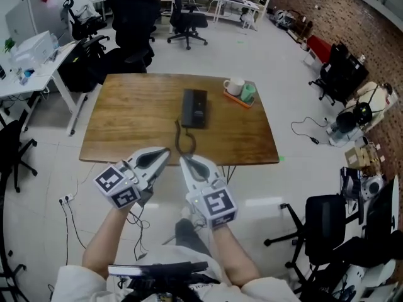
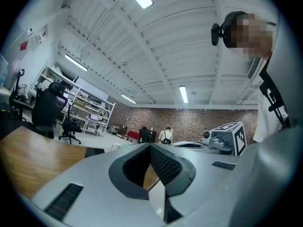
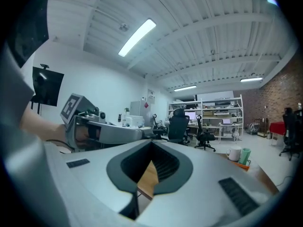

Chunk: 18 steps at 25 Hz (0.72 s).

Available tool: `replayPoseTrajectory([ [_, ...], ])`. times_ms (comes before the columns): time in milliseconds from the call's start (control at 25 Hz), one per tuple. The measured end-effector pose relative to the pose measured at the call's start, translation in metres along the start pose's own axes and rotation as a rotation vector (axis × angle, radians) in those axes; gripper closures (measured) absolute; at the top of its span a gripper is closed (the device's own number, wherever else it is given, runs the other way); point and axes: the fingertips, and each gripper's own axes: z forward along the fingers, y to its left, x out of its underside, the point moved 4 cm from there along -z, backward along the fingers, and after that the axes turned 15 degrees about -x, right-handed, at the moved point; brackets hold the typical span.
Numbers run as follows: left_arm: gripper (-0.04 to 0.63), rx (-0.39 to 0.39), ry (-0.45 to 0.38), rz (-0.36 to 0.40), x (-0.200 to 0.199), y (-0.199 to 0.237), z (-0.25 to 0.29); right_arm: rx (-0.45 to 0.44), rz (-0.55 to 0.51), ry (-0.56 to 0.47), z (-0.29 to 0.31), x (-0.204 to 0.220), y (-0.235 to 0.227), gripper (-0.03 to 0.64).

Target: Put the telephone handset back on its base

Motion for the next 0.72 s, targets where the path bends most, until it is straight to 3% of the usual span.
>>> replayPoseTrajectory([
  [360,0.594,-0.071,-0.077,0.029,-0.012,-0.066,-0.094,0.025,0.008,-0.037,-0.042,-0.018,0.091,0.614],
  [560,0.594,-0.097,-0.111,0.105,-0.018,-0.101,-0.122,0.048,-0.017,-0.043,-0.066,-0.02,0.12,0.614],
  [720,0.594,-0.089,-0.121,0.113,-0.016,-0.12,-0.132,0.06,-0.026,-0.048,-0.079,-0.021,0.133,0.614],
])
